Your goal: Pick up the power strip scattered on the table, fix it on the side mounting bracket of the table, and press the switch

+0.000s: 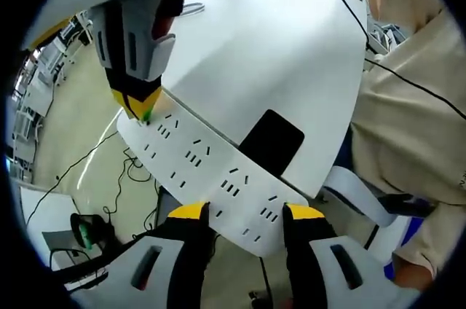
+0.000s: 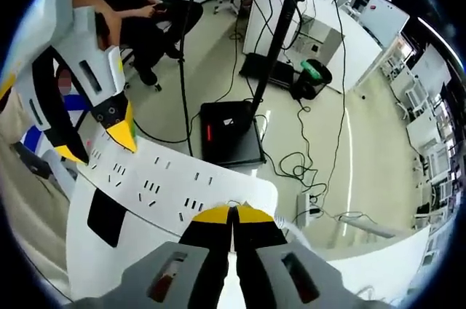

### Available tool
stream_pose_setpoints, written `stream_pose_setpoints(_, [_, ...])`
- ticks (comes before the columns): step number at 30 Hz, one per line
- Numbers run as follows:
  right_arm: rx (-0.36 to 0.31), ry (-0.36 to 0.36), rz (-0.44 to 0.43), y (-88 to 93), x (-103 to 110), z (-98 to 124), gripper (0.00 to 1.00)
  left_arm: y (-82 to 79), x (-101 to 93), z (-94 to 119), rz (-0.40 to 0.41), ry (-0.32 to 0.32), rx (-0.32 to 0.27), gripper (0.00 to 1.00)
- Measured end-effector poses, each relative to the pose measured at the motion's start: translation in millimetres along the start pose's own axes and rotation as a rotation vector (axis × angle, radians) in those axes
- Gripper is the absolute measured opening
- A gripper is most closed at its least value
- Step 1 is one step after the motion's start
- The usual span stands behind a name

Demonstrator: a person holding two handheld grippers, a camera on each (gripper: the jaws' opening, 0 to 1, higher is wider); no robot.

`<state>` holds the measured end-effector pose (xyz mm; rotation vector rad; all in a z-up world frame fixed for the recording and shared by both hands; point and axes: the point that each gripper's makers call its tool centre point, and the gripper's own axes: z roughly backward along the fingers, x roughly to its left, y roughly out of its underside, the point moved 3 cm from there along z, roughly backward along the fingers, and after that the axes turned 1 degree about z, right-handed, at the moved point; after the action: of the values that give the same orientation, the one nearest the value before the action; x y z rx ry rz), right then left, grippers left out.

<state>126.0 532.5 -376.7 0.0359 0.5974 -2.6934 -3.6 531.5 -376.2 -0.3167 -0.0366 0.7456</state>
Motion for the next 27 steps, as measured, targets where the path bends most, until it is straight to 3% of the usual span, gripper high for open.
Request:
stream_pose_setpoints(11, [-0.031, -0.033, -0.029, -5.8, 3, 0, 0.00, 0.0, -6.4, 0, -0.005, -0.002, 0.014, 0.45])
stream_pose_setpoints(20, [-0.039, -0.025, -0.042, -6.2, 0, -1, 0.00, 0.6, 0.6, 1, -0.002, -0.002, 0.008, 0.45])
stream_pose_setpoints(27, [-0.097, -0.006, -0.083, -4.2, -2, 8, 0.00, 0.6, 0.9, 1, -0.002, -0.002, 0.009, 0.45])
